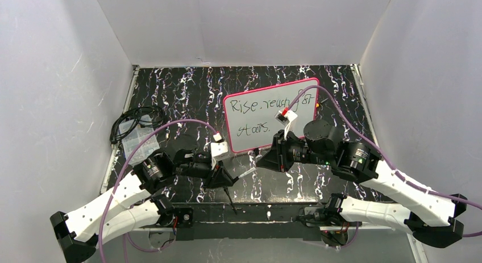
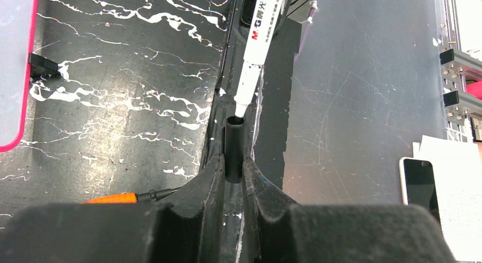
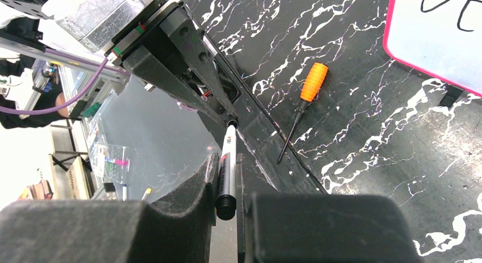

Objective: Write a sentence on the whiteboard
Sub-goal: Close the whiteboard marker.

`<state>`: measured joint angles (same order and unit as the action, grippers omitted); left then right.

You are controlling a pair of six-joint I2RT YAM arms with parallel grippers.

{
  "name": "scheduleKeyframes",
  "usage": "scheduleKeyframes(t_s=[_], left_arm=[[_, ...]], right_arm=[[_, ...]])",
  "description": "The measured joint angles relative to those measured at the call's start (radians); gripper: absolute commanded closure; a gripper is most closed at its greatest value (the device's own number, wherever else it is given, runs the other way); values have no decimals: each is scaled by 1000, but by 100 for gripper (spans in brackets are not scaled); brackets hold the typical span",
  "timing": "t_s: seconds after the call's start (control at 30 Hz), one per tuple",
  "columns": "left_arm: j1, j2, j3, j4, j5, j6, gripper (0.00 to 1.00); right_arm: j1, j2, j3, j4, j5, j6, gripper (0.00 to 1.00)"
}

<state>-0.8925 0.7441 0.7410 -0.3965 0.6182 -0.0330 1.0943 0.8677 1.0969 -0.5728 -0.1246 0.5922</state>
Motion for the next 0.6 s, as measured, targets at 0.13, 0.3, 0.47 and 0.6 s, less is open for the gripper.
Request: scheduleKeyframes(t_s=[0.13,0.3,0.47,0.6], left_arm=[[0,0,0,0,0,0,100],[0,-4,-8,-4,0,0,100],[0,-8,-15,-29,0,0,100],[0,-18,-23,-34,-1,0,100]], right_arm=[[0,8,-3,8,-13,3,99],[0,14,-20,33,-28,6,99],[-1,19,-50,67,-43,8,99],[-1,19,-63,81,-50,11,99]])
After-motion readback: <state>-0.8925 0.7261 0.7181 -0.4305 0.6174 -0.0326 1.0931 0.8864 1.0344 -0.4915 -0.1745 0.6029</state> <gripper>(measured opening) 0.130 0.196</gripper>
